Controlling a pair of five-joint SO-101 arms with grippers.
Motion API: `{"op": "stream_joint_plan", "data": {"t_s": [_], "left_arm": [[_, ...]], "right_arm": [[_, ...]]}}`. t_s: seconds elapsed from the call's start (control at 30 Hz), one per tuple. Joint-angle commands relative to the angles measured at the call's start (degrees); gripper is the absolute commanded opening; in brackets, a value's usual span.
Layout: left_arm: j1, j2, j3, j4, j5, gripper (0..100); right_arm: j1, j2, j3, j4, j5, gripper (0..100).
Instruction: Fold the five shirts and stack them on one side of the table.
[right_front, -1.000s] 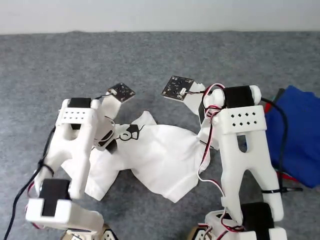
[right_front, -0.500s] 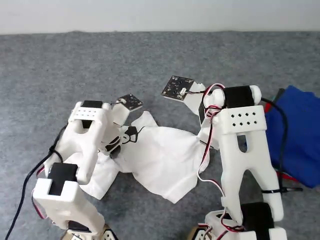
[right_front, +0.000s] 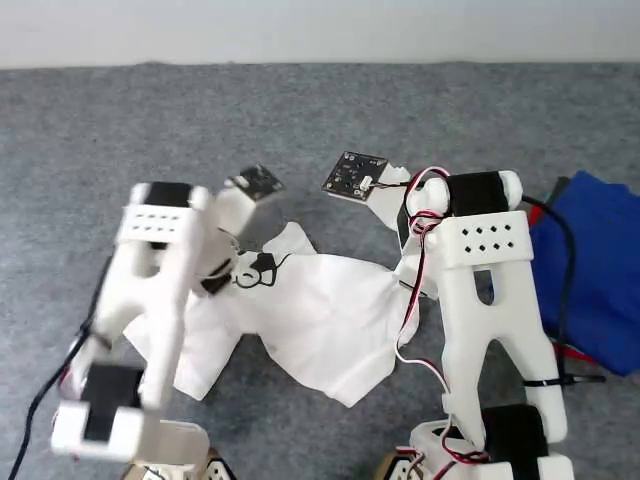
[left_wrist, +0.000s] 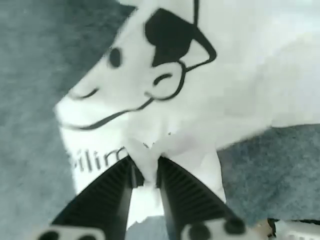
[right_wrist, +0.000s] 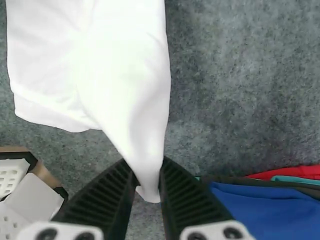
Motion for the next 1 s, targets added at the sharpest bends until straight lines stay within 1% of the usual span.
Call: {"op": "stream_joint_plan", "data": {"t_s": [0.0,0.1,0.2,0.37,0.43,0.53,0.6,0.7,0.8,0.9,0.97], "left_arm": [[-3.0,-11.3,-4.7,5.7,-0.4,1],[-6.5,-17.4,-7.1,8.6,-0.4,1],[-8.9,-22.6,-10.6,9.8,-0.2,1],[-8.9,-30.0,-18.3,9.8,0.7,1],[-8.9,-31.3,-21.8,9.2,3.0,1],[-8.9,-31.7,-27.6,8.5,3.3,1],[-8.9,-31.4,-32.8,8.3,3.3,1],[-8.9,-31.4,-37.8,3.5,3.3,1],[-8.9,-31.4,-40.0,-0.4,3.3,1],[-8.9,-31.4,-40.8,-3.0,3.2,1],[-8.8,-31.4,-41.0,-3.7,1.4,1]], "right_arm": [[2.3,-2.9,-0.8,-0.5,-0.4,1.3],[5.1,-2.9,-3.0,0.0,-0.4,1.3],[6.9,-3.3,-8.8,1.2,-0.4,1.1],[6.7,-5.9,-23.5,1.6,-0.5,1.1],[5.9,-6.2,-29.7,1.6,-0.5,1.2],[4.8,-6.1,-38.8,1.5,-0.2,1.2],[3.7,-6.1,-43.3,-1.2,-0.1,1.2],[3.3,-6.2,-48.5,-6.5,2.2,1.2],[3.3,-6.5,-51.6,-13.1,5.0,1.2],[3.3,-6.6,-54.7,-18.2,9.6,1.2],[3.3,-6.6,-56.4,-22.1,12.8,1.2]]}}
